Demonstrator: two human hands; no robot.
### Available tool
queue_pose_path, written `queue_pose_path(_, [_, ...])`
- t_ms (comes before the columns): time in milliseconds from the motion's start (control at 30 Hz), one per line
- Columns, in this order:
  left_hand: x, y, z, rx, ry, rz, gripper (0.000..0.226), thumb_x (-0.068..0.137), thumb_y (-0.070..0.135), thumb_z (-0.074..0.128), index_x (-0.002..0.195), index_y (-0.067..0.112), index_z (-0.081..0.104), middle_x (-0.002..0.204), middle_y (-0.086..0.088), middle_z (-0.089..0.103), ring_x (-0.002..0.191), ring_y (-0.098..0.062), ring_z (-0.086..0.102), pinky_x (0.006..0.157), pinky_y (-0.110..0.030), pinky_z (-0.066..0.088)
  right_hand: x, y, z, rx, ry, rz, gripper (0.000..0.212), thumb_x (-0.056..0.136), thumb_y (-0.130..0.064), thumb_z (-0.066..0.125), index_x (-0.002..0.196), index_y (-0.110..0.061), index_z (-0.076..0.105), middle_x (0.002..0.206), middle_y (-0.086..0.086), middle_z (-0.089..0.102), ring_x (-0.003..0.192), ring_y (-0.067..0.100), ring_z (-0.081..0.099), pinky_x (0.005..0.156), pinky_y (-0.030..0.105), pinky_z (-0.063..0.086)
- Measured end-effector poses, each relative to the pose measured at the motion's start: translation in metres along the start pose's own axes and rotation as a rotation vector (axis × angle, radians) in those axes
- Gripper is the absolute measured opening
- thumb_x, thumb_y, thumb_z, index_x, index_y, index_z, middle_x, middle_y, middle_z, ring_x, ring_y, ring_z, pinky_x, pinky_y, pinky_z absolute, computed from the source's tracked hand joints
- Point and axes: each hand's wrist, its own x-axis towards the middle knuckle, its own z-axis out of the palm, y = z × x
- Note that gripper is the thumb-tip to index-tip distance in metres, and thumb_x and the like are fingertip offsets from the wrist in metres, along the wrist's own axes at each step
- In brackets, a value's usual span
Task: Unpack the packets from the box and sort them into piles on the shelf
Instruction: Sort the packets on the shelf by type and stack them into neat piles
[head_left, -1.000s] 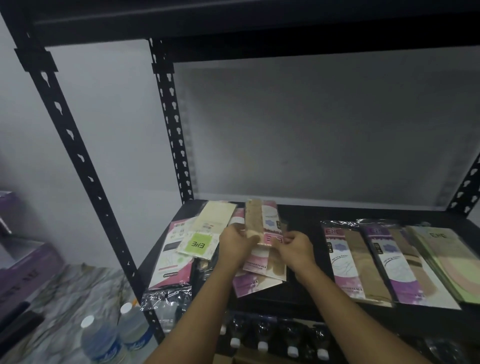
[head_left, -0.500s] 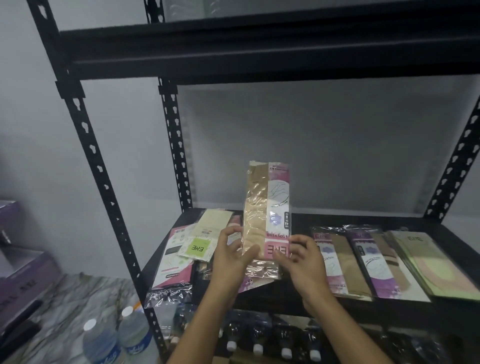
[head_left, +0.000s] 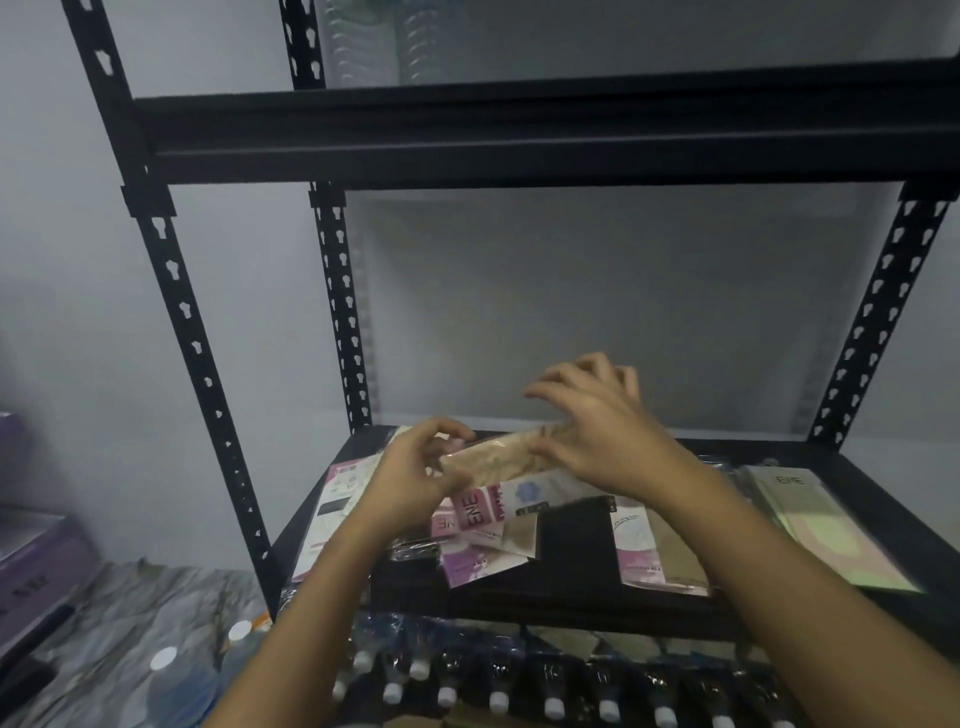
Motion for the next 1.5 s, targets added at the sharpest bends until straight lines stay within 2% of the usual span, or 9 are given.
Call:
queue_pose_path(100, [0.003,0.005,-0.005,0.075,-0.02,0.062,0.04,0.075,0.006,0.075,0.095,0.039,0.063,0.084,0.009,0.072,0.075,-0.006,0.064,0.066,-0.023,0.05,0.006,-0.001,0.006,-0.024,-0.18,0.034,0.054,0.077,-0.063,0.059,0.12,-0.031,0.059,0.117,-0.015,0.057,0.113,0.012,0.033,0.09,0.037,0.016])
queue_pose_path(200, [0.004,0.01,-0.009,0.087,-0.046,0.079,0.04,0.077,0.012,0.076,0.098,0.043,0.061,0.084,0.009,0.073,0.08,-0.009,0.067,0.071,-0.035,0.057,0.001,-0.004,0.013,0.099,-0.22,0.11,0.028,0.081,-0.048,0.066,0.099,-0.026,0.068,0.097,-0.011,0.067,0.102,0.013,0.052,0.091,0.038,0.03])
queue_pose_path(333, [0.001,0.015,-0.012,-0.015,0.058,0.153,0.051,0.071,0.013,0.085,0.107,0.04,0.06,0.102,0.01,0.071,0.094,-0.011,0.067,0.083,-0.042,0.057,-0.01,-0.005,0.015,0.349,-0.181,0.273,0.013,0.08,-0.036,0.072,0.086,-0.024,0.07,0.08,-0.011,0.068,0.077,0.006,0.063,0.072,0.03,0.052])
queue_pose_path(433, [-0.009,0.012,-0.013,-0.114,0.23,0.159,0.066,0.063,0.041,0.086,0.12,0.04,0.052,0.118,0.018,0.061,0.107,-0.005,0.061,0.088,-0.028,0.05,-0.017,-0.004,0.015,0.465,-0.069,0.337,0.013,0.079,-0.032,0.074,0.087,-0.022,0.072,0.075,-0.017,0.066,0.072,-0.005,0.06,0.064,0.013,0.048])
queue_pose_path(533, [-0.026,0.0,-0.004,-0.256,0.392,0.096,0.069,0.064,0.044,0.082,0.123,0.038,0.047,0.122,0.011,0.058,0.108,-0.01,0.06,0.089,-0.031,0.051,-0.022,-0.005,0.013,0.641,0.028,0.409,0.008,0.078,-0.026,0.076,0.078,-0.028,0.068,0.072,-0.018,0.066,0.066,-0.011,0.058,0.057,0.004,0.042])
queue_pose_path(767, [-0.043,0.001,0.044,-0.576,0.236,-0.01,0.063,0.074,0.03,0.083,0.125,0.039,0.047,0.118,0.001,0.066,0.104,-0.018,0.067,0.087,-0.043,0.057,-0.038,-0.013,0.018,1.116,0.218,0.539,0.014,0.075,-0.029,0.074,0.085,-0.018,0.071,0.086,-0.005,0.074,0.079,0.007,0.069,0.069,0.019,0.056])
queue_pose_path(1100, [-0.042,0.011,0.07,-0.703,0.176,-0.032,0.05,0.08,0.002,0.074,0.11,0.04,0.061,0.105,-0.001,0.073,0.095,-0.019,0.072,0.07,-0.03,0.059,-0.068,-0.017,0.041,1.529,0.297,0.757,0.031,0.075,-0.017,0.073,0.105,-0.01,0.067,0.103,0.01,0.072,0.097,0.026,0.07,0.084,0.042,0.056])
queue_pose_path(1267, [-0.043,0.002,0.088,-0.669,0.149,-0.151,0.047,0.081,0.006,0.075,0.114,0.036,0.059,0.096,0.011,0.073,0.084,-0.015,0.074,0.061,-0.029,0.059,-0.101,-0.007,0.052,1.403,0.293,0.818,0.037,0.075,0.0,0.074,0.104,-0.022,0.066,0.096,-0.003,0.072,0.086,0.014,0.071,0.067,0.03,0.058])
queue_pose_path(1500, [-0.005,0.01,0.153,-0.376,0.152,-0.239,0.037,0.08,0.02,0.078,0.105,0.026,0.052,0.097,0.003,0.067,0.08,-0.009,0.071,0.061,-0.025,0.059,-0.114,0.043,0.061,0.862,0.409,1.024,0.026,0.078,-0.018,0.076,0.101,-0.023,0.064,0.097,-0.006,0.067,0.085,0.008,0.063,0.064,0.022,0.05])
